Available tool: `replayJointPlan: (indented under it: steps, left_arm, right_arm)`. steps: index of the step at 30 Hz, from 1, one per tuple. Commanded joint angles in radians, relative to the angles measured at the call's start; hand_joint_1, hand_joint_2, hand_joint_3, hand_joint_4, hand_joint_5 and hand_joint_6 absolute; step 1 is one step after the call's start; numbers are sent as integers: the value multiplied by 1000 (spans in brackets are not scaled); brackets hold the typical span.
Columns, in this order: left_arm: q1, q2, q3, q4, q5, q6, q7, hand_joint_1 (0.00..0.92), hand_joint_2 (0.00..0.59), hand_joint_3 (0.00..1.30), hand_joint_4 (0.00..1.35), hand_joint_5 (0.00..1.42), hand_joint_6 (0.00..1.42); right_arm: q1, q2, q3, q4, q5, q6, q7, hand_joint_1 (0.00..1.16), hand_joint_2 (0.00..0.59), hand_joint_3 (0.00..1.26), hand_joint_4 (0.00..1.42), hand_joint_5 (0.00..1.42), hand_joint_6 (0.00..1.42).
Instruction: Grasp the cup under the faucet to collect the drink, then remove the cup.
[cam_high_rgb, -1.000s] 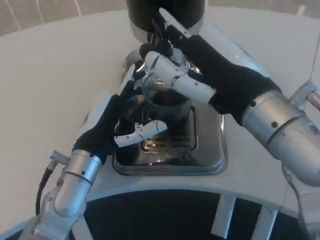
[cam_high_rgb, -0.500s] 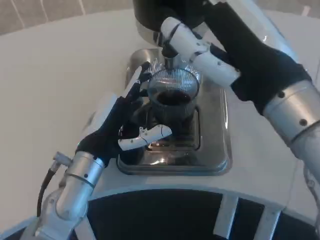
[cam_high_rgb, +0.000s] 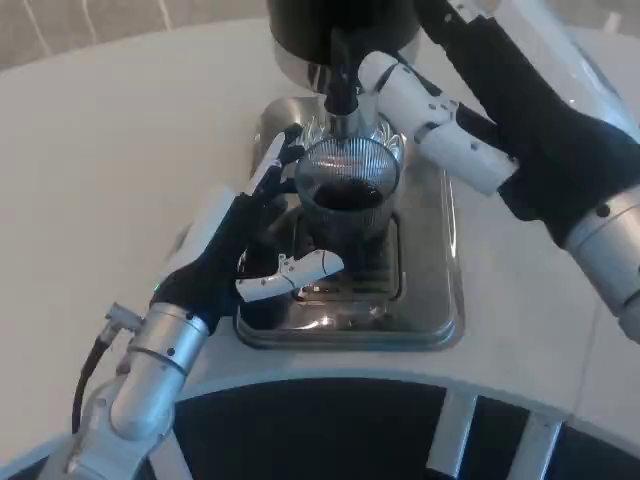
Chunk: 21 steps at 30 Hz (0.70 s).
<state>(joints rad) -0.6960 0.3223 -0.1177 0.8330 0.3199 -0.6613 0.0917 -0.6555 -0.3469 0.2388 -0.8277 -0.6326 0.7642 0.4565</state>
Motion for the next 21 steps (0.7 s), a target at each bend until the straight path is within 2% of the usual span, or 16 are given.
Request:
replayJointPlan:
  steps: [1, 3, 4, 5, 8, 11, 15, 17, 21]
  left_arm:
    - [26, 16, -3, -1, 2, -5, -12, 398, 70, 0, 44, 203, 171]
    - [27, 18, -3, -1, 2, -6, -13, 398, 70, 0, 44, 203, 171]
    - [28, 19, -2, -1, 1, -7, -14, 397, 70, 0, 44, 203, 171]
    - [29, 21, -2, 0, 0, -7, -15, 397, 70, 0, 44, 203, 171]
    - [29, 23, -3, 2, -1, -6, -15, 397, 70, 0, 44, 203, 171]
    - [28, 23, -4, 1, 1, -5, -16, 397, 70, 0, 44, 203, 171]
    - [25, 20, -7, 2, 5, -2, -16, 397, 70, 0, 44, 203, 171]
    - [25, 19, -9, 2, 6, -2, -16, 397, 70, 0, 44, 203, 171]
    - [25, 18, -10, 6, 7, 0, -14, 397, 70, 0, 44, 203, 171]
  right_arm:
    - [9, 5, -4, -16, -9, 3, 6, 20, 475, 0, 0, 0, 0]
    - [268, -89, -113, -159, -118, -17, 94, 23, 476, 0, 0, 0, 0]
    - [357, -109, -156, -199, -157, -35, 127, 24, 476, 0, 0, 0, 0]
    - [417, -113, -184, -219, -185, -54, 148, 25, 477, 0, 0, 0, 0]
    - [484, -79, -217, -219, -231, -109, 175, 29, 477, 0, 0, 0, 0]
    - [557, -24, -242, -219, -277, -158, 200, 32, 478, 0, 0, 0, 0]
    - [604, 39, -256, -219, -327, -211, 230, 35, 481, 0, 0, 0, 0]
    - [621, 57, -259, -219, -343, -216, 244, 36, 482, 0, 0, 0, 0]
    - [653, 67, -248, -219, -359, -215, 269, 38, 480, 0, 0, 0, 0]
